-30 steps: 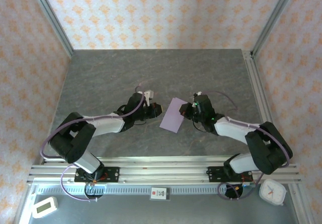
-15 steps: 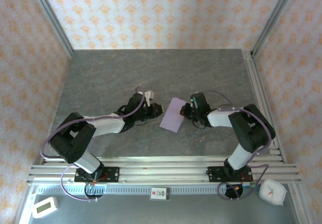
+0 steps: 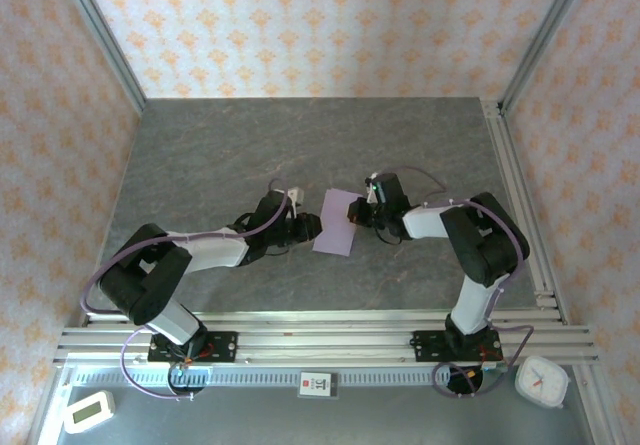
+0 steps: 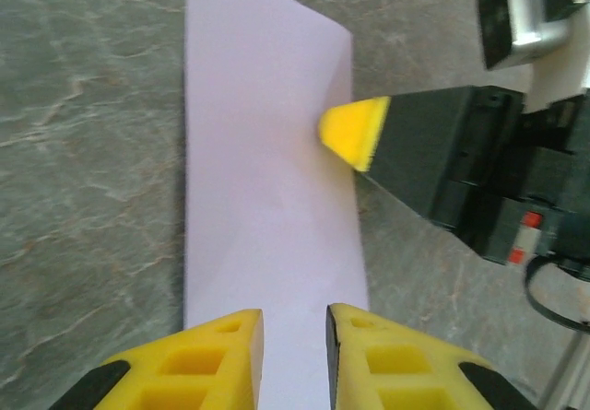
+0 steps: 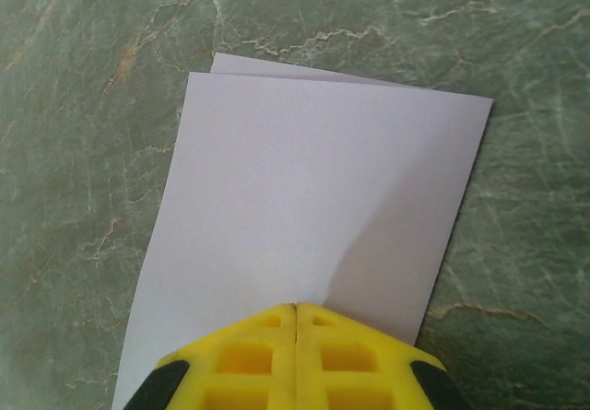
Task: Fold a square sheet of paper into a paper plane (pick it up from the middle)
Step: Move the square sheet of paper to the center of the table, then third fold the triangle at the center of the table.
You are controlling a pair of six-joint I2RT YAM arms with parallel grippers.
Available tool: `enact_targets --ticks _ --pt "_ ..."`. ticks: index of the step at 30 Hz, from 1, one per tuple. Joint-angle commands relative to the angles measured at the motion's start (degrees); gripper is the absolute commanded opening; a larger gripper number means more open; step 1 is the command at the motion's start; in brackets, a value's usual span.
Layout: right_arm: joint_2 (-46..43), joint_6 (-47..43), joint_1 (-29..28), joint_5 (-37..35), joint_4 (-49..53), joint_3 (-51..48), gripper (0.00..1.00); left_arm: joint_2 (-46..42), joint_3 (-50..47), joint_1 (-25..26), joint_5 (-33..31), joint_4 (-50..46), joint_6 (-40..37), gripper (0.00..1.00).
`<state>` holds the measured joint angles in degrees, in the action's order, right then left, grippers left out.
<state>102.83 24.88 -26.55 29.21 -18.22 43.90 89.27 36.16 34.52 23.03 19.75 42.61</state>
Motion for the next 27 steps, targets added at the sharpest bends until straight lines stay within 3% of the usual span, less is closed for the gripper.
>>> enact_targets --ticks 1,17,27 --pt "2.48 -2.27 0.07 0.89 3.05 -0.74 0.00 -0.22 -0.44 0.45 -4.64 -4.90 -0.19 0.27" --pt "3.77 -2.69 0.02 0.85 3.23 -0.49 0.00 7.13 2.91 2.12 -2.88 -4.96 -2.46 0.31" --pt "4.85 -2.74 0.10 1.65 2.49 -0.46 0.00 6.98 6.11 4.24 -1.11 -5.29 -3.26 0.33"
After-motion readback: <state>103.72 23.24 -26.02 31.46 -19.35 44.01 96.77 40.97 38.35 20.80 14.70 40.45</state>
